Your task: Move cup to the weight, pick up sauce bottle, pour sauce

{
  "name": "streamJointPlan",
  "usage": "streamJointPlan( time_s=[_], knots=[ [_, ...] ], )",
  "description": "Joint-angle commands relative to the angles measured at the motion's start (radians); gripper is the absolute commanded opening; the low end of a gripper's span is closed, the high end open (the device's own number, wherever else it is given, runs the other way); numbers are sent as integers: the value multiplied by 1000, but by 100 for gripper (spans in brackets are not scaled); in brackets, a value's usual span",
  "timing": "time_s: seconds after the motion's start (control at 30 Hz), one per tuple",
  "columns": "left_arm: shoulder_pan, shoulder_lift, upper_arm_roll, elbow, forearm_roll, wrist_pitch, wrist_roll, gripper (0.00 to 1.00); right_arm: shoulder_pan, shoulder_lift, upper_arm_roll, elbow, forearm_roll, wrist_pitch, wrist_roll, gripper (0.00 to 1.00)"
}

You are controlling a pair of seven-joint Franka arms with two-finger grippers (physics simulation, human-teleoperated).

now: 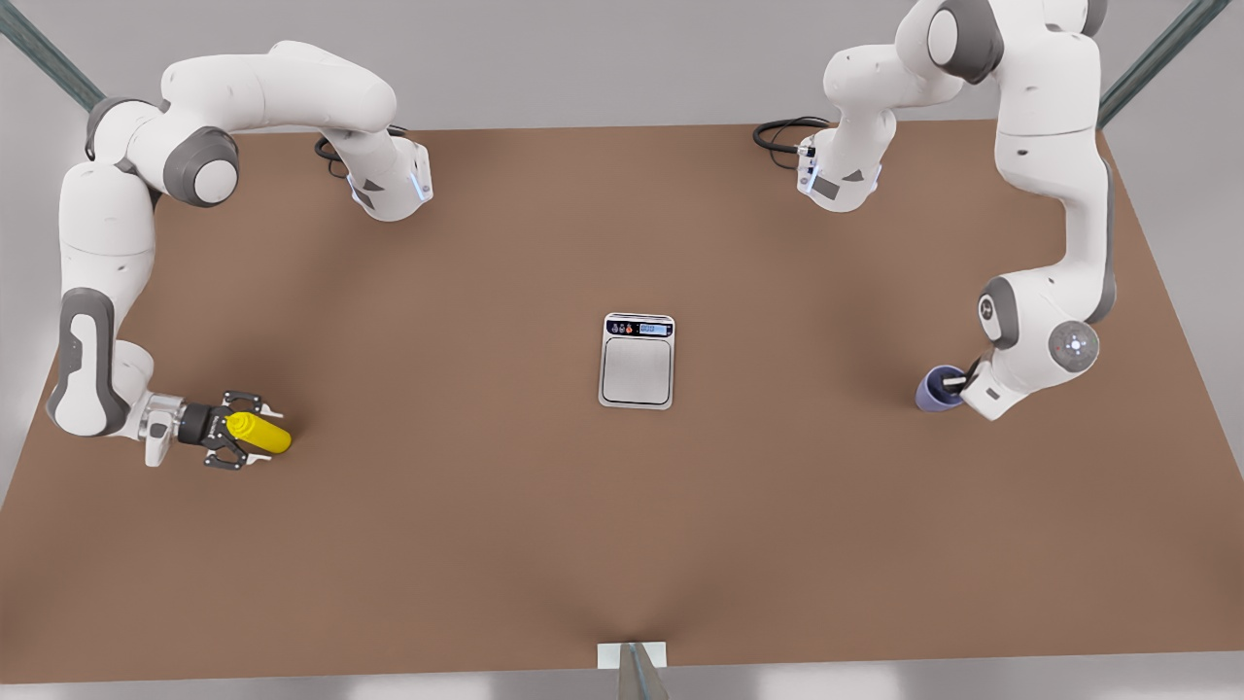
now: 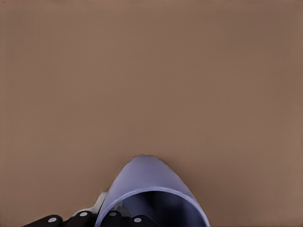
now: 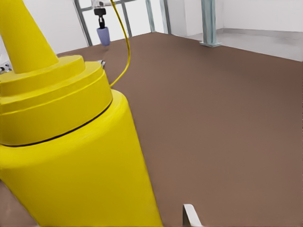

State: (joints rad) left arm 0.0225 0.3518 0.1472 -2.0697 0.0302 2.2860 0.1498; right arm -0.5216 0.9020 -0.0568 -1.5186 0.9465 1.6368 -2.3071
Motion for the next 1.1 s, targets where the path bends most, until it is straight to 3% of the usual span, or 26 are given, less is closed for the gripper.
streamJointPlan(
  time_s=[0.0,0.17,0.27,0.5,1.07],
  knots=[
    [1,-1,-6,0,-81,-3,-7,21,0,0,0,0,0,0,0,71],
    [1,-4,-75,14,-81,-13,-95,21,0,0,6,0,3,0,2,71],
    [-16,9,-149,43,-81,-14,-236,21,0,0,6,1,3,0,2,66],
    [-130,24,-166,99,-113,-40,-453,21,-2,0,5,3,3,-2,3,57],
    [-311,47,-235,197,-182,-80,-783,21,18,-63,52,35,8,-32,106,57]
  ],
)
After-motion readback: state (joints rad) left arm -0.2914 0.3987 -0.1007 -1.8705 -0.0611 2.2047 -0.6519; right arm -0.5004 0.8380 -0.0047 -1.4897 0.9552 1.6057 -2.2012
